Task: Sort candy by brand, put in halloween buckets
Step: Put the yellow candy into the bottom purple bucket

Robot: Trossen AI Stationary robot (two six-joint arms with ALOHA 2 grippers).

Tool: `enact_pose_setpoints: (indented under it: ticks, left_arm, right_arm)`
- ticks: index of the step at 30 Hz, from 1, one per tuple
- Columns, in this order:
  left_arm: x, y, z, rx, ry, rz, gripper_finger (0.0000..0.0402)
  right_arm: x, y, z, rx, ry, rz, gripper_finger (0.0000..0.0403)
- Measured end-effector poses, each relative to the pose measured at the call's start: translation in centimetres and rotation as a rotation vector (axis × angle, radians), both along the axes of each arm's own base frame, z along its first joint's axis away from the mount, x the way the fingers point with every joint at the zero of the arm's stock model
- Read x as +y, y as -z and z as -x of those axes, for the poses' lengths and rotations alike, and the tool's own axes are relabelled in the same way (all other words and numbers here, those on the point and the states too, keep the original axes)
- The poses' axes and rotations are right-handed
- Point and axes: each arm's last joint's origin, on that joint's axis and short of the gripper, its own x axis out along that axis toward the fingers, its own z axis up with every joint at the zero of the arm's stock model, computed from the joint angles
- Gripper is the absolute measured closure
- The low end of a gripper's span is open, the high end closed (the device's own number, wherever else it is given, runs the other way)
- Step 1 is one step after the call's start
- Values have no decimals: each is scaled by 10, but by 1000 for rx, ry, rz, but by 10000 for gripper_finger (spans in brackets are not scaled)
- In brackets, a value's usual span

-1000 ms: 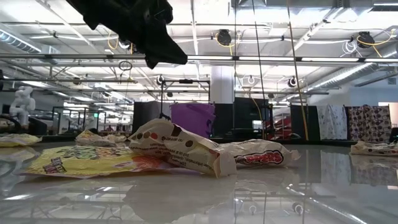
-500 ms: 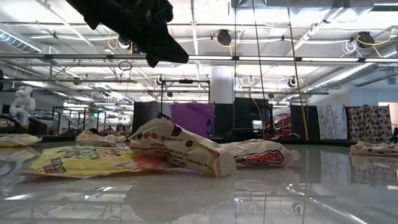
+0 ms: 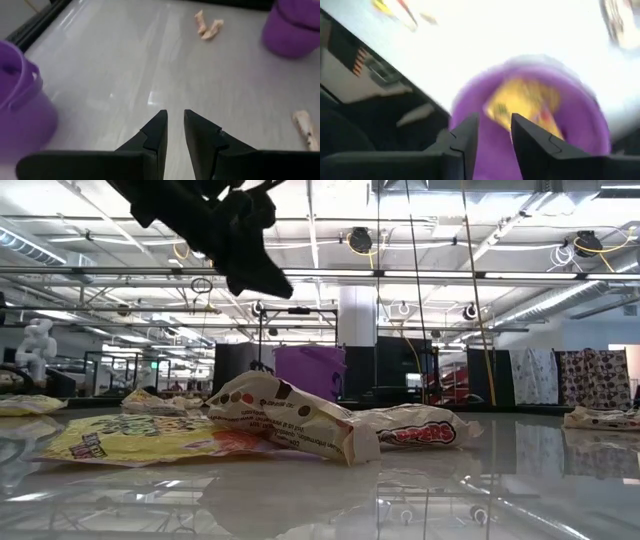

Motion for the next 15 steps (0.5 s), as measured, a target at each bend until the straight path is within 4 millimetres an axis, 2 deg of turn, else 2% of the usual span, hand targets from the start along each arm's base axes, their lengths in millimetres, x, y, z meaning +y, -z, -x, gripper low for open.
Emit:
enact_pose_setpoints:
  ticks: [6, 11, 15]
  left_arm:
    - [-1, 5, 13, 129, -27, 39, 331]
    - [-3, 2, 40, 288, -92, 94, 331]
    - [-3, 5, 67, 474, -202, 96, 331]
  right_arm:
    - [-23, -3, -43, -302, -98, 151, 293]
    - [-41, -2, -83, -518, -236, 350, 293]
    - [-56, 9, -118, -619, -372, 500, 293]
